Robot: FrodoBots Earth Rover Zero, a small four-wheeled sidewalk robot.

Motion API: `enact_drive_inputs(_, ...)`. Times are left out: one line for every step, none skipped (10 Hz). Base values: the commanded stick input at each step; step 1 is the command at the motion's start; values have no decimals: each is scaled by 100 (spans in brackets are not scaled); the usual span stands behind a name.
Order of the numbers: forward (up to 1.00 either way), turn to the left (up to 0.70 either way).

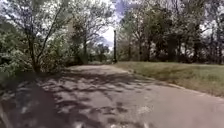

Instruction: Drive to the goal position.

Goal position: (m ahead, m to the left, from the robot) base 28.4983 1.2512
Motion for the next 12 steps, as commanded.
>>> enact_drive_inputs(100, 0)
enact_drive_inputs(100, 0)
enact_drive_inputs(100, 0)
enact_drive_inputs(100, 0)
enact_drive_inputs(100, 0)
enact_drive_inputs(100, 0)
enact_drive_inputs(100, 0)
enact_drive_inputs(100, 0)
enact_drive_inputs(100, 0)
enact_drive_inputs(100, 0)
enact_drive_inputs(100, 0)
enact_drive_inputs(100, 0)
